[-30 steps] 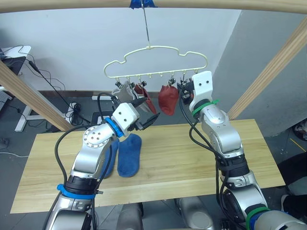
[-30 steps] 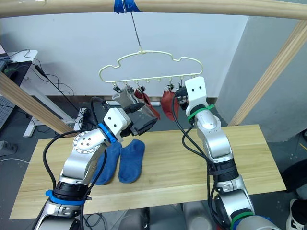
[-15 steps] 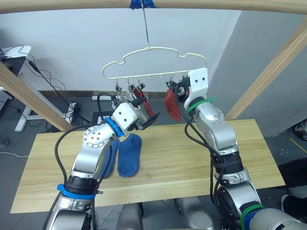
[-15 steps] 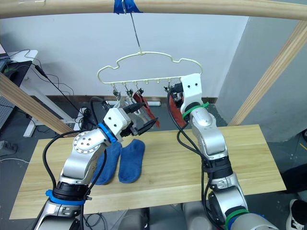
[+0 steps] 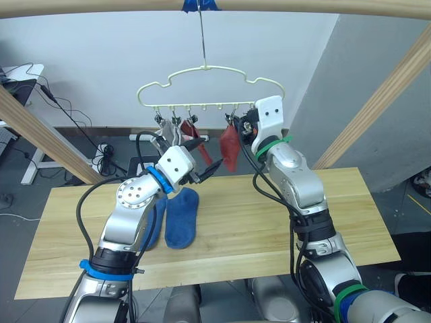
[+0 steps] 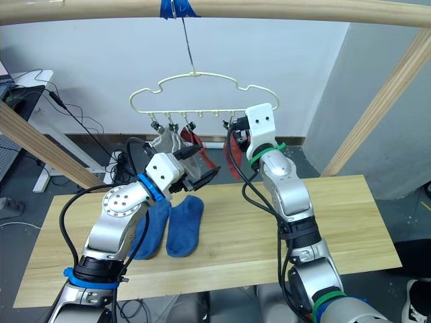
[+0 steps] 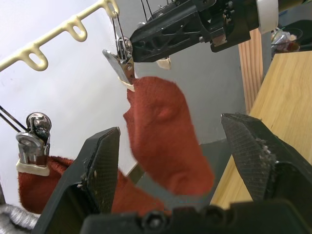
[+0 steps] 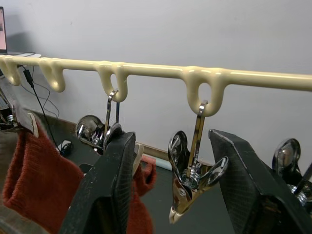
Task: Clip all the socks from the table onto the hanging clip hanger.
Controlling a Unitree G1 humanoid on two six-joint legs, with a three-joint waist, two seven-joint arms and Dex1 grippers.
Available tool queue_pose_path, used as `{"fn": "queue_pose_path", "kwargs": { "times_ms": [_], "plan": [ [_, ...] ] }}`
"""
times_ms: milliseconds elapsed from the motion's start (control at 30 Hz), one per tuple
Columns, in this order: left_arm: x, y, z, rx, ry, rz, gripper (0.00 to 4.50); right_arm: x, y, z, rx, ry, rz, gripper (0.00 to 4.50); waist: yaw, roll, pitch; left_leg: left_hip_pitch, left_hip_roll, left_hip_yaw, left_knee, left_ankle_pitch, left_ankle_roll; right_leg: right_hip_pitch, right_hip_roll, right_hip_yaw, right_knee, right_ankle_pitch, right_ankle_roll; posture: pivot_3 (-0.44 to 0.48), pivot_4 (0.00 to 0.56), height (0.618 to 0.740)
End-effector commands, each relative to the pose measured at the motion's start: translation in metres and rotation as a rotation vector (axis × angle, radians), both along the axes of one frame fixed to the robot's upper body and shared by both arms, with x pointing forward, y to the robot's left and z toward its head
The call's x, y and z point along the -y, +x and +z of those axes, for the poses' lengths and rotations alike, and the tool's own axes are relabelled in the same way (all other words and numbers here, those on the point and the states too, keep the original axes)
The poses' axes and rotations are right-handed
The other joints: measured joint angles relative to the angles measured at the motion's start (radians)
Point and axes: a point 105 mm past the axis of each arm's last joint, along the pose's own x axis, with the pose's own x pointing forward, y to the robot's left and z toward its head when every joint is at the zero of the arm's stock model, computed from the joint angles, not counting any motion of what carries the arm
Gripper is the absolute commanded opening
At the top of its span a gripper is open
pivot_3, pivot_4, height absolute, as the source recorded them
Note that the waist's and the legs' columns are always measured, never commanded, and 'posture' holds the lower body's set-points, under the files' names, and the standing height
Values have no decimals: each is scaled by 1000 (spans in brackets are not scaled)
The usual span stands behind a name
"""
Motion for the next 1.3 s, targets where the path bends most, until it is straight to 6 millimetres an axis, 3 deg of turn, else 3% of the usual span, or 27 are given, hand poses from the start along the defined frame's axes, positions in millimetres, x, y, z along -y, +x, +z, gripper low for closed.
{"fn": "queue_pose_path", "kwargs": {
  "times_ms": [33, 533, 567, 667, 1300],
  "plan": [
    [3, -4, 7, 43, 6, -16, 3675, -1, -3, 15, 59, 12, -12, 2505, 0, 0, 0, 0, 0, 0, 0, 0, 0, 0, 0, 0, 0, 0, 0, -176, 208, 740],
    [4, -3, 5, 42, 10, -19, 3675, 13, -12, 12, 60, 66, -122, 2505, 0, 0, 0, 0, 0, 0, 0, 0, 0, 0, 0, 0, 0, 0, 0, -180, 206, 740],
    [4, -3, 5, 42, 10, -19, 3675, 13, -13, 12, 60, 69, -121, 2505, 0, 0, 0, 0, 0, 0, 0, 0, 0, 0, 0, 0, 0, 0, 0, -180, 206, 740],
    [4, -3, 5, 42, 10, -20, 3675, 11, -14, 12, 59, 72, -113, 1936, 0, 0, 0, 0, 0, 0, 0, 0, 0, 0, 0, 0, 0, 0, 0, -180, 205, 740],
    [4, -4, 3, 43, 19, -20, 3675, -7, -15, 21, 105, 34, -20, 1936, 0, 0, 0, 0, 0, 0, 0, 0, 0, 0, 0, 0, 0, 0, 0, -175, 199, 740]
  ]
}}
